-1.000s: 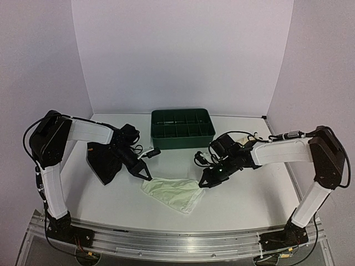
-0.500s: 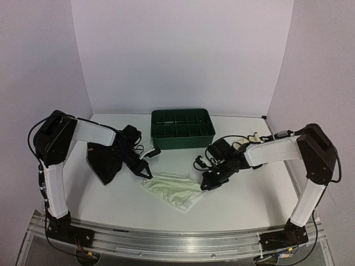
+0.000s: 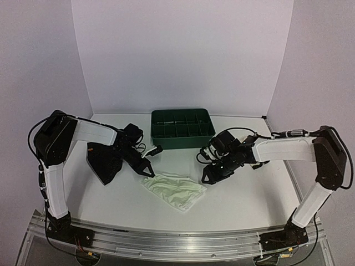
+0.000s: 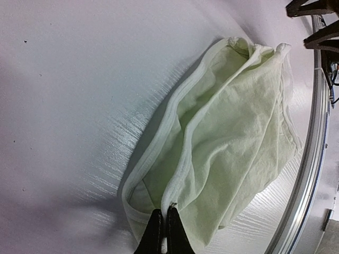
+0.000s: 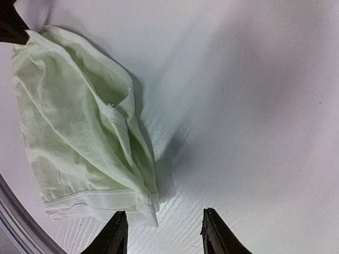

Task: Roll the underwear
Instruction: Fold the underwear at the center of the board.

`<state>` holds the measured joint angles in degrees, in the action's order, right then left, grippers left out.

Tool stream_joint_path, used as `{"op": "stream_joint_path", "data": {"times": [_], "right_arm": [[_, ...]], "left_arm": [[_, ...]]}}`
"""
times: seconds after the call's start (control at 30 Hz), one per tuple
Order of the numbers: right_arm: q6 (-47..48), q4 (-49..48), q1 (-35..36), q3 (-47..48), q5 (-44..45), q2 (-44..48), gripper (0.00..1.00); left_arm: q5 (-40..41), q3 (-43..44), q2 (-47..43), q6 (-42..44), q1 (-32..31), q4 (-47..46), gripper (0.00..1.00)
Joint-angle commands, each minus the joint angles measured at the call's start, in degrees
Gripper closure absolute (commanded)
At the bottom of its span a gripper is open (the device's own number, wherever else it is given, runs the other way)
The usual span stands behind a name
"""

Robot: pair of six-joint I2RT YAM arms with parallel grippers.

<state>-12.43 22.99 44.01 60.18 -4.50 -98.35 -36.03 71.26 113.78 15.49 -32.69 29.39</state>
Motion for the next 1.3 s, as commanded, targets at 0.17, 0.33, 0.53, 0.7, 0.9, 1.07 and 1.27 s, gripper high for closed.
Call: {"op": "stream_joint_path", "data": {"times": [0.17,0.33,0.53,0.7,0.9,1.07,1.27], "right_arm": [[4.1,-4.8,13.8,1.3,2.8,2.4,0.73],[3.7,-10.6,16.8,5.2,-0.4,-6.2,0.80],[0.3,-12.4,18.1,4.8,0.8,-12.2,0.84],[-1.1,-11.9,20.2,-0.6,2.8,-12.0,0.86],[-1.9,-11.7,21.6,-2.7,2.5,-10.4,0.86],[-0.9,-11.7,21.6,-2.7,1.8,-9.4,0.85],[1.1,-11.5,21.5,1.5,2.6,-7.9,0.83]], "left_arm": [[0.8,2.7,1.7,-3.6,-0.2,-1.9,1.00],[2.0,3.7,2.4,-5.2,-0.2,-2.6,1.00],[3.3,4.2,2.7,-6.0,-0.2,-3.6,1.00],[8.9,5.4,3.4,-4.9,0.0,-5.2,1.00],[14.0,6.3,5.3,-3.4,0.1,-5.7,1.00],[12.7,6.0,5.6,-1.5,-0.3,-5.5,1.00],[8.0,4.7,4.1,1.5,-3.3,-4.8,0.93]]}}
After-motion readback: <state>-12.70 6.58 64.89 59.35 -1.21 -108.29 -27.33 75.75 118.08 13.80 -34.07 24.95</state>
